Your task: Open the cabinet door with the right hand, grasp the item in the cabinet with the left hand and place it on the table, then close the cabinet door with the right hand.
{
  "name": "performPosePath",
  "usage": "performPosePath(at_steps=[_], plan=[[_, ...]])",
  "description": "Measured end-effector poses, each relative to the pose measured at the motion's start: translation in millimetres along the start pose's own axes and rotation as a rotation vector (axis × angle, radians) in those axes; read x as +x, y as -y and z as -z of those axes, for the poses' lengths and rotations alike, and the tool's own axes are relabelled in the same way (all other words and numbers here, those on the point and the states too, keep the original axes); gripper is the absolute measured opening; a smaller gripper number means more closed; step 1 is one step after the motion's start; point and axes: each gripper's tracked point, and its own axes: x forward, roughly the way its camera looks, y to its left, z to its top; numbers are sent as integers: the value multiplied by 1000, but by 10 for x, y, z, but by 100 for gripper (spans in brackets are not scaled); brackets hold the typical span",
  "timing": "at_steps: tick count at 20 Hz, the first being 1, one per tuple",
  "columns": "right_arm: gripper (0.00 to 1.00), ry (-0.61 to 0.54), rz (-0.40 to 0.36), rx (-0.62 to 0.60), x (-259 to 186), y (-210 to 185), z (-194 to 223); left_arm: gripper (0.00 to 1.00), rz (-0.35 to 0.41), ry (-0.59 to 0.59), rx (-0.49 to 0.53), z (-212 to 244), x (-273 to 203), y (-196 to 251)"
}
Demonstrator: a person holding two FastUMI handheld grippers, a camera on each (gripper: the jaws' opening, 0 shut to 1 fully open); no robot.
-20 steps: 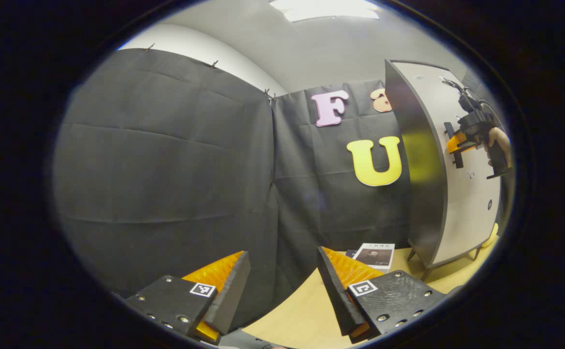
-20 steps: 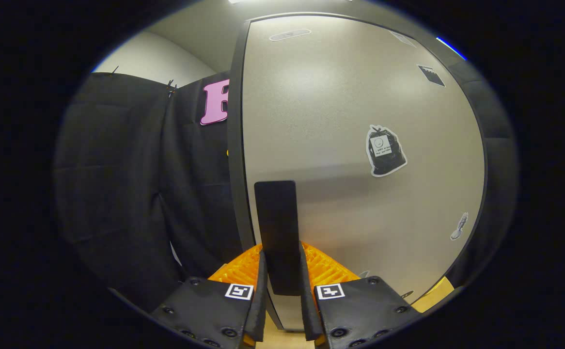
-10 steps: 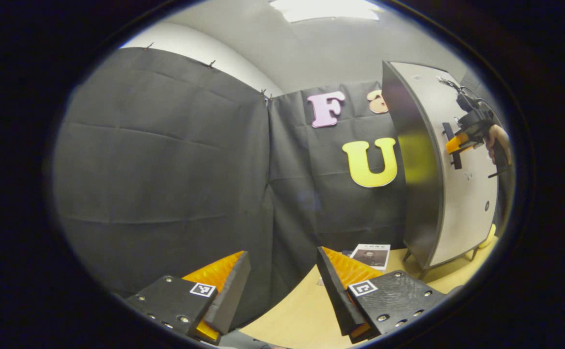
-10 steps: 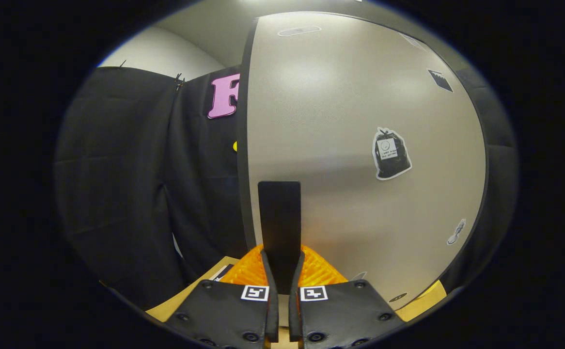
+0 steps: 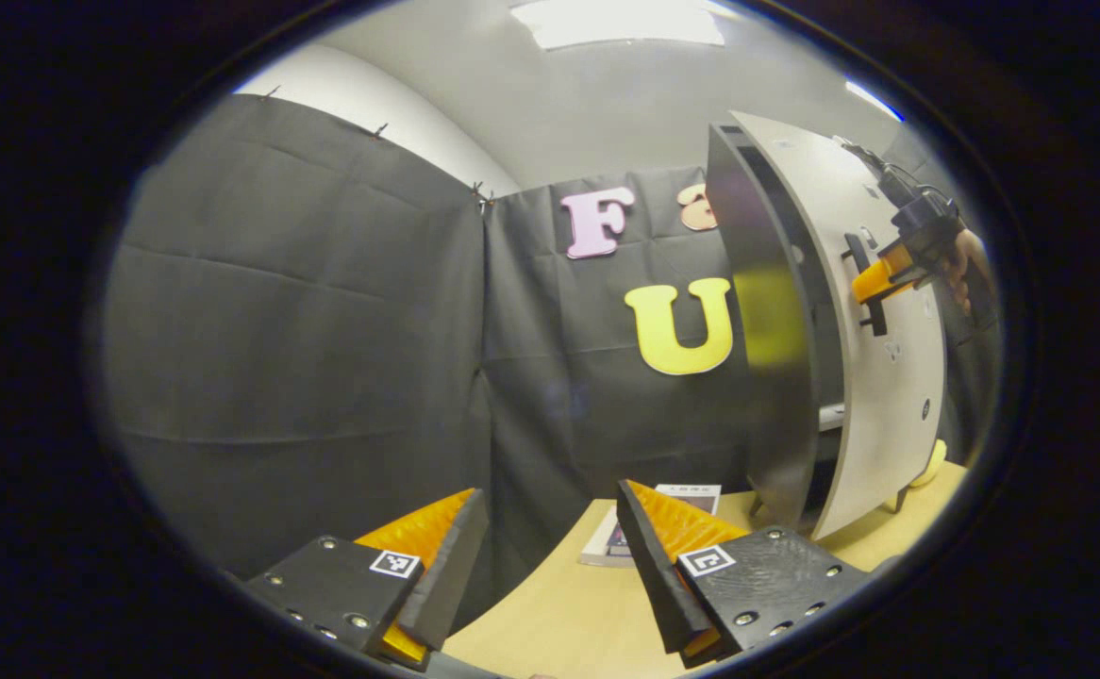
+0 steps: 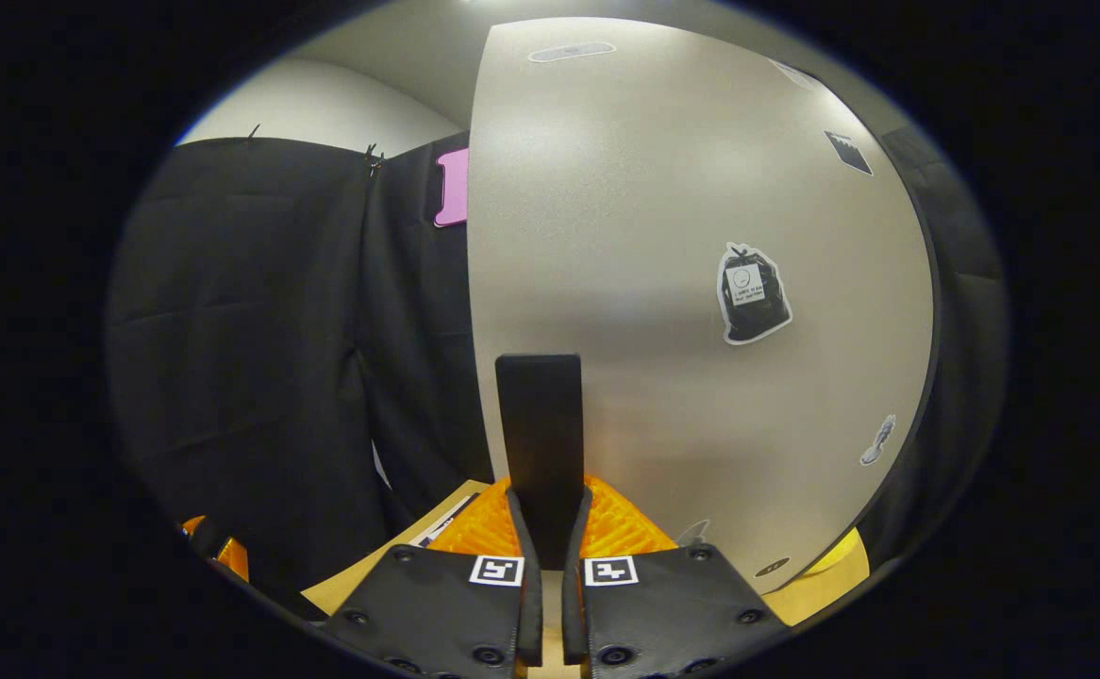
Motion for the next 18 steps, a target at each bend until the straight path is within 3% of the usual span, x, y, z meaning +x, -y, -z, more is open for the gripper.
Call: performPosePath(at_steps=[10, 18], plan=[[10, -11, -93, -18, -438, 9, -6, 84, 99, 29, 21, -207, -94, 599], [10, -5, -120, -27, -674, 146, 29, 84, 158, 55, 40, -362, -171, 1027]])
